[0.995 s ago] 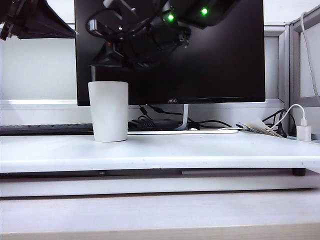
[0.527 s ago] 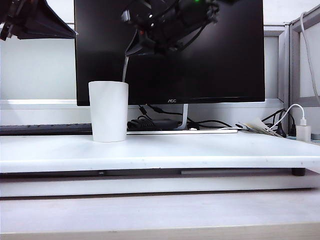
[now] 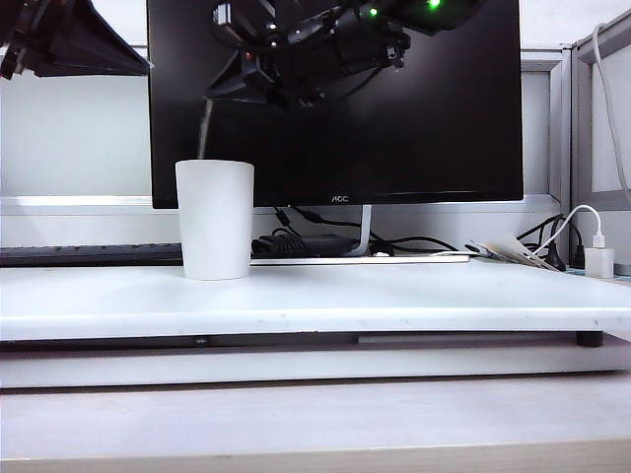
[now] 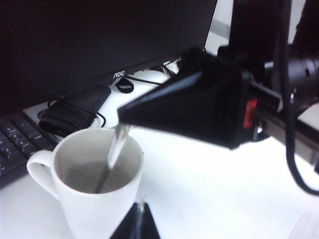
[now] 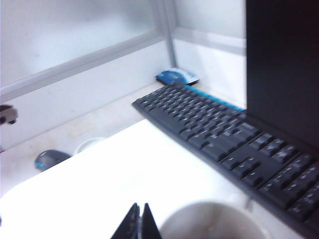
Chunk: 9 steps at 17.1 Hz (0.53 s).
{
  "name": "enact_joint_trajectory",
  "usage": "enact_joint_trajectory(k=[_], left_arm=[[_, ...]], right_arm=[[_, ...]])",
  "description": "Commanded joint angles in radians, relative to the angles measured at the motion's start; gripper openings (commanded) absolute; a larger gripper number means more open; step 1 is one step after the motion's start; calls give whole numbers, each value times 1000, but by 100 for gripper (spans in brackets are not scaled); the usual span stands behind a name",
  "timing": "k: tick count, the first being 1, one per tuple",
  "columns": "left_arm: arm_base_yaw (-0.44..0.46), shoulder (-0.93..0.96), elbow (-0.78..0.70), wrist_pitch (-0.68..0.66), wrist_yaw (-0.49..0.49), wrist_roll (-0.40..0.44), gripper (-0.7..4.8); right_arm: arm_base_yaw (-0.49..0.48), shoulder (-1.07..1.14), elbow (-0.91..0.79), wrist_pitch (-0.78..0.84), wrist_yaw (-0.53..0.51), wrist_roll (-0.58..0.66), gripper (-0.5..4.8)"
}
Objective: Pick up a spoon and stir the liquid in the cup.
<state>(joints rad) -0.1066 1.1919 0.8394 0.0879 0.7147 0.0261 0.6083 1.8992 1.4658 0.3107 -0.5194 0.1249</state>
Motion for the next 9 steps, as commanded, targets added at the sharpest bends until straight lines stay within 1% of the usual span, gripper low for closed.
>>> enact_joint_trajectory(k=[1,2,3,4,5,7,9], left_arm=[[0,-2,8,17,5,0,-5],[0,-2,8,17,5,0,-5],[0,-2,8,17,5,0,-5],[0,-2,8,16,5,0,-5],[0,-2,8,16,5,0,-5],[0,-2,8,11,5,0,-5],[0,-2,8,3,5,0,-5]], right_arm=[[-4,-23,4,-100,-11,-6,-2],[-10,-40,4,-167,-5,-72,-2],[-14,-58,4,-230,44,-142,-2],[-17,-74,4,-257,125,-183,-2],[-19,-79,4,-211,160,-188,-2],[-7,-53,4,-56,163,-146,-2],[14,-17,6,50,148,-36,-2]])
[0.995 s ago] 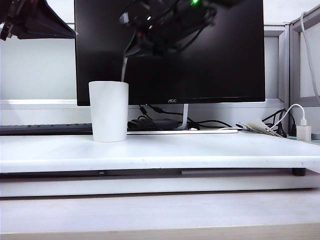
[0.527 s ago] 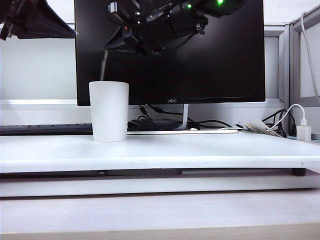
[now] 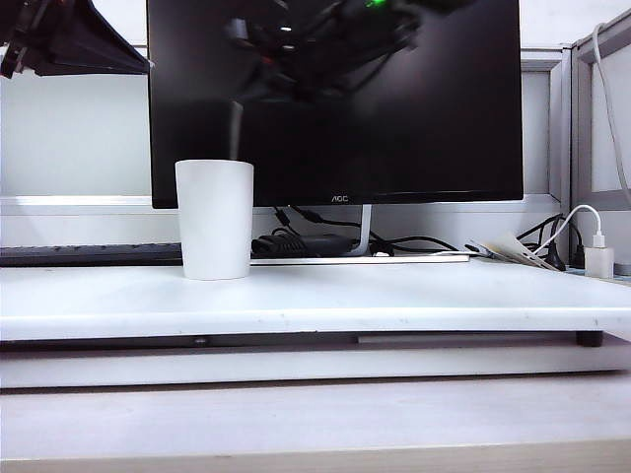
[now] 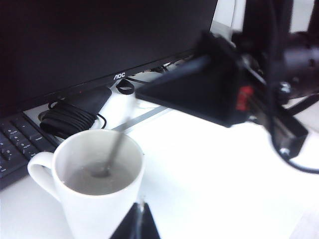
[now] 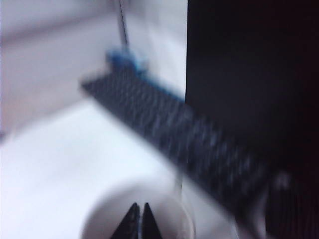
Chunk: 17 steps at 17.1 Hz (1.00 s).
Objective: Pick up a spoon and stir the liquid in the cup.
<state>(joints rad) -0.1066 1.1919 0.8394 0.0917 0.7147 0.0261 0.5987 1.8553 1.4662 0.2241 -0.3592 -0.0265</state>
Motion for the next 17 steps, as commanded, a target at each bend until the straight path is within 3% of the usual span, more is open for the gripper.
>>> enact_joint_trajectory(k=[1,4,6,7,9,10,13,17], left_arm=[[0,-2,8,-1,5,0,-5],[0,-2,8,-1,5,0,-5],[0,-2,8,0,5,0,-5],[0,-2,8,0,5,0,-5],[0,-2,8,0,5,0,-5],[0,-2,8,0,5,0,-5],[0,-2,8,0,4,0,-5],[0,-2,8,0,4,0,-5]], right_arm=[[24,31,6,138,-58,133,-2],[10,27,27,10,-178,129,-2],[-20,27,84,-149,-178,82,-2],[-28,26,99,-171,-123,58,-2],[-27,29,100,-89,27,37,-2],[-19,37,100,-45,27,37,-2],[31,75,103,116,-6,106,-1],[34,63,113,-27,-158,105,-2]])
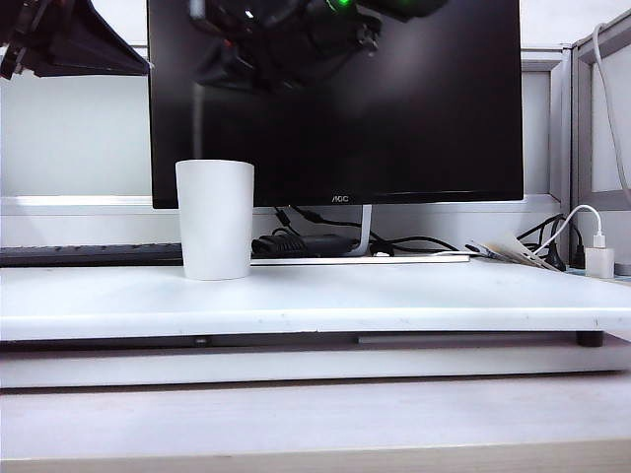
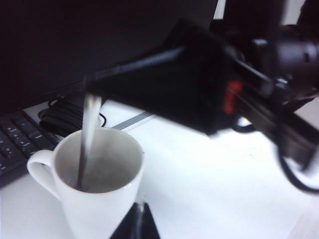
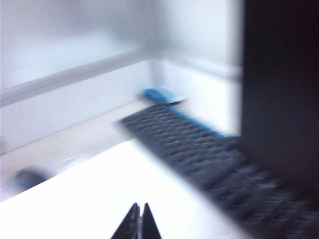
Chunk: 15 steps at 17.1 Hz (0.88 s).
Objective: Pick up a spoon and stir the liquid in the cup.
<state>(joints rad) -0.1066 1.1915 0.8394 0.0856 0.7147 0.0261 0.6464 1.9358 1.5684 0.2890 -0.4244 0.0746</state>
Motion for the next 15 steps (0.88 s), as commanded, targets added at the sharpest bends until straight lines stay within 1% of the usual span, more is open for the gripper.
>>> enact_joint_trajectory(k=[1,3,4,6,7,9,10,11,12,15], left_arm=[[0,-2,8,6,5,0,-5],[0,-2,8,5,5,0,-5],[0,-2,8,5,5,0,-5],[0,-2,8,5,5,0,-5],[0,-2,8,5,5,0,-5],[0,-2,8,5,5,0,-5],[0,-2,8,6,5,0,-5],[0,-2,8,6,5,0,-5],[0,-2,8,7,5,0,-5],[0,-2,8,5,5,0,-5]], right_arm=[[-22,-26,11,-170,-85,-36,-2],[-43,-30,11,-243,-13,-87,-2],[-50,-30,11,-238,39,-89,-2],[-46,-26,10,-161,110,-125,-2],[-37,-18,10,-116,110,-124,-2],[-18,-5,10,-21,53,-85,-2],[-12,-6,10,-28,-39,-66,-2],[-13,-9,10,-62,-85,-47,-2],[-19,-18,10,-134,-109,-48,-2],[-56,-41,10,-298,-102,-90,-2]])
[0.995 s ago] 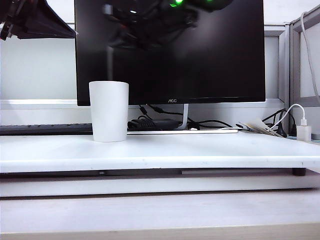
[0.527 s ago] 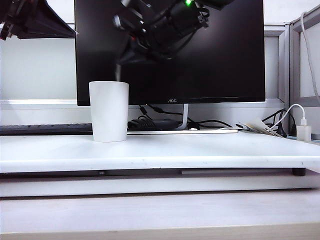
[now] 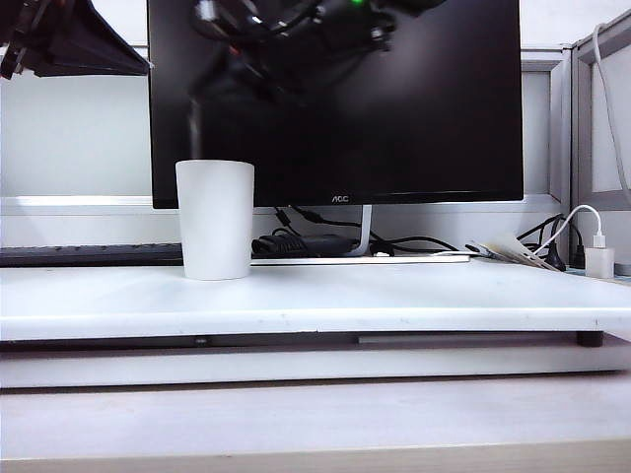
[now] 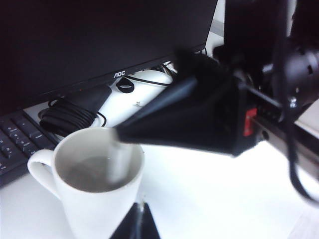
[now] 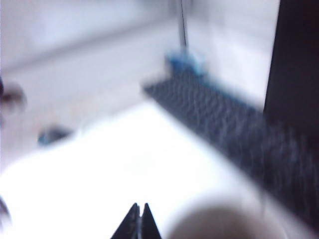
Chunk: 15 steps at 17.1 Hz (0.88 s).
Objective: Pick up a spoon and stir the liquid in the cup.
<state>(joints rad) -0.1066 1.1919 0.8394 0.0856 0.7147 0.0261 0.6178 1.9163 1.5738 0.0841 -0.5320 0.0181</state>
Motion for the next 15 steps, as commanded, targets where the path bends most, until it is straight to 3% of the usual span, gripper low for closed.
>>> enact_joint_trajectory(k=[1,3,4,7,8,10,13,15], left_arm=[[0,-2,8,4,5,0,-5],[0,-2,8,-4,5,0,-5],[0,-2,8,-4,5,0,-5],[0,-2,8,-3,5,0,-5],[0,-2,8,-2,5,0,-5],[0,-2,8,-2,5,0,-5],[0,-2,8,-2,5,0,-5],[0,-2,8,-3,6,0,-5]], right_arm=[[-38,-26,5,-117,56,-62,-2],[-41,-25,5,-83,164,-72,-2],[-22,-1,4,32,191,-68,-2],[23,30,5,153,154,-40,-2],[34,27,5,111,75,-31,-2],[32,18,5,9,14,-30,-2],[-1,-2,5,-111,23,-85,-2],[-27,-3,5,-113,89,-94,-2]])
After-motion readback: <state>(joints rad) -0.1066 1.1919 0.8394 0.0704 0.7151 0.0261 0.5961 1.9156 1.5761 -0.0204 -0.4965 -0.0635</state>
